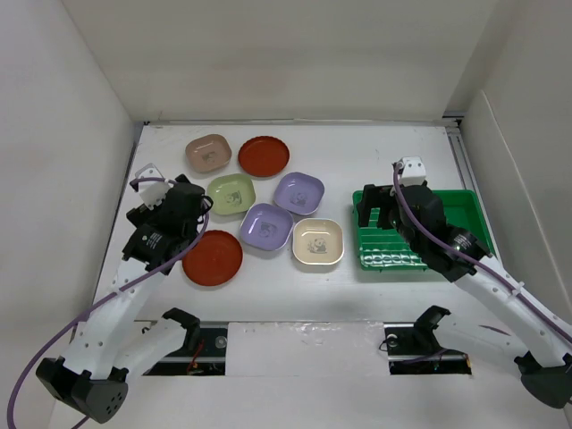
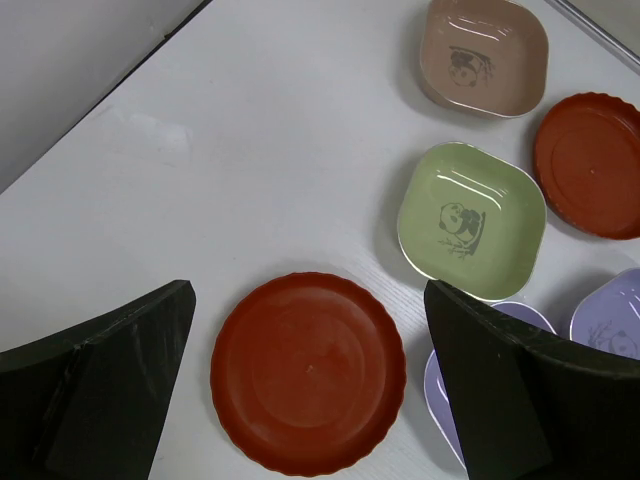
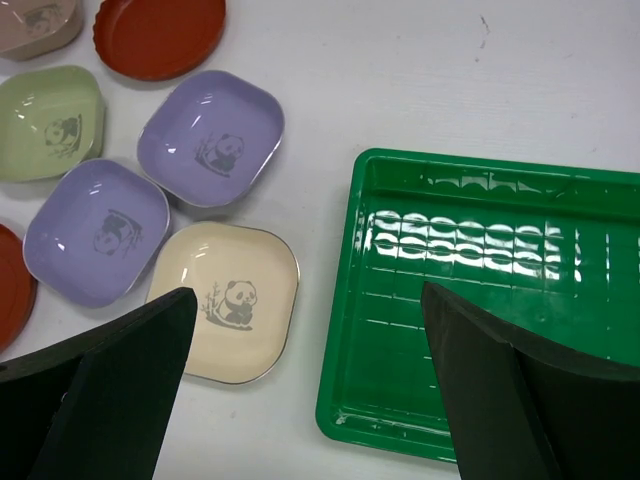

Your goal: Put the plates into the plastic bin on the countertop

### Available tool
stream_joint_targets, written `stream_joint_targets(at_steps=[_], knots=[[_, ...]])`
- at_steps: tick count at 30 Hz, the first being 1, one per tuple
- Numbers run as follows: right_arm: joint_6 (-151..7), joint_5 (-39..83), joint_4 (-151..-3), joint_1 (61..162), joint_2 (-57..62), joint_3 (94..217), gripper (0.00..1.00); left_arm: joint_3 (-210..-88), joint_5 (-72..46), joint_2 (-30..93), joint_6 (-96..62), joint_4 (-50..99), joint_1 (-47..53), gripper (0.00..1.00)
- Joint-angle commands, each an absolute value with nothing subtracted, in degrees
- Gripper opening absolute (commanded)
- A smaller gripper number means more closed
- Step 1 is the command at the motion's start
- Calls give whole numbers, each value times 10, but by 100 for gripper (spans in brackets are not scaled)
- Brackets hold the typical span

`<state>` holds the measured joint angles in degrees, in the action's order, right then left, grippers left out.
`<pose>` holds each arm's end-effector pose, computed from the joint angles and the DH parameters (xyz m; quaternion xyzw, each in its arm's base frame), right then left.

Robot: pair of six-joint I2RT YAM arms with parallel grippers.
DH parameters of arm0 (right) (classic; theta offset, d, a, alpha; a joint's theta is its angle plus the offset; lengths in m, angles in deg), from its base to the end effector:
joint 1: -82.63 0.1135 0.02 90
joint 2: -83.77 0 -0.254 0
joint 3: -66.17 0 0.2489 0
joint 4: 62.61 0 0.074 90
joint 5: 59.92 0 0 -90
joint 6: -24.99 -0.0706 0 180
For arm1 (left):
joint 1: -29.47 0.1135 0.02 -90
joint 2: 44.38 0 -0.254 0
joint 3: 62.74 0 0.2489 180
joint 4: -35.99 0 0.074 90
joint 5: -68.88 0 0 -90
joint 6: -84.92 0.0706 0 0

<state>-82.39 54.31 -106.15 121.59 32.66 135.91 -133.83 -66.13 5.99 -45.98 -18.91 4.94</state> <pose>0.1908 0.1170 0.3324 -0.0434 0.8308 0.0923 0.5472 0.1966 -0.0348 0.3276 -0.2936 0.7826 0.0509 0.5466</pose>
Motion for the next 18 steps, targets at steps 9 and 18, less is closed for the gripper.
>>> stream_joint_targets(at_steps=[9, 18], knots=[[-828, 559, -1043, 1212, 346, 1385, 100, -1345, -665, 53, -452, -172, 50, 100], [-822, 536, -1027, 1217, 340, 1384, 100, -1390, -582, 86, -430, -148, 50, 100]])
